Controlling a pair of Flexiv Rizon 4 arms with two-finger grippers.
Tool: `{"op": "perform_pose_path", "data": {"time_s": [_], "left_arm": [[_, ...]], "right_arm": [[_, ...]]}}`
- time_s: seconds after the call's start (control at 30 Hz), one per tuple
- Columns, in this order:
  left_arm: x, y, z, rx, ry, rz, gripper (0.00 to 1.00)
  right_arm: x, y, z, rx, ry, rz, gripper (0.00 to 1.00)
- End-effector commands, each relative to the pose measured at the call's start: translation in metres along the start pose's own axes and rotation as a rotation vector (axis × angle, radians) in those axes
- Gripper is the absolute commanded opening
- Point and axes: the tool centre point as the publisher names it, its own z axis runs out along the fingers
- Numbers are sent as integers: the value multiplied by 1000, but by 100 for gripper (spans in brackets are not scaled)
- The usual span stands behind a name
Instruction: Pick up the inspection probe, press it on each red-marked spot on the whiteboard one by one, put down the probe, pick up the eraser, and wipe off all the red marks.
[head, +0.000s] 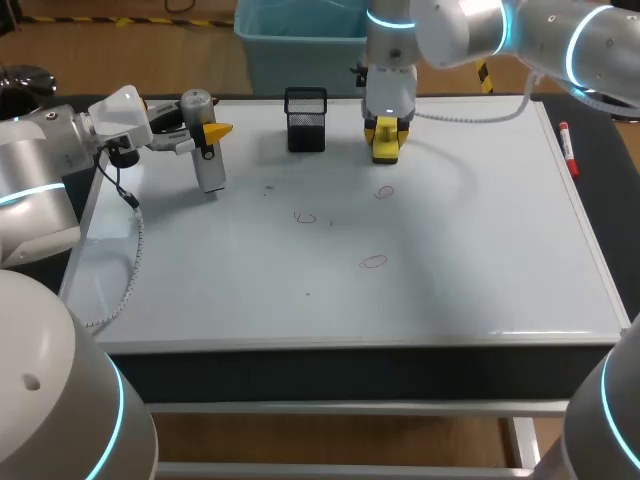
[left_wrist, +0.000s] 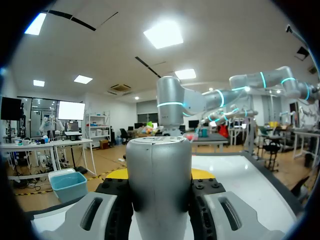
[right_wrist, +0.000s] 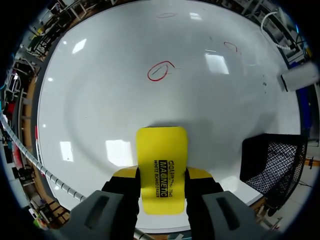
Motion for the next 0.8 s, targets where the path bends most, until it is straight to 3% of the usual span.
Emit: {"op": "perform_pose_path", "data": {"time_s": [0.03, 0.37, 0.8], "left_arm": [[0, 0, 0, 2, -1, 1, 0], [0, 0, 0, 2, -1, 1, 0], [0, 0, 0, 2, -1, 1, 0]], "right_arm": [[3, -1, -2, 5, 8, 9, 0], [24, -8, -21, 71, 34, 137, 0], [90, -43, -38, 22, 13, 540, 0]]}}
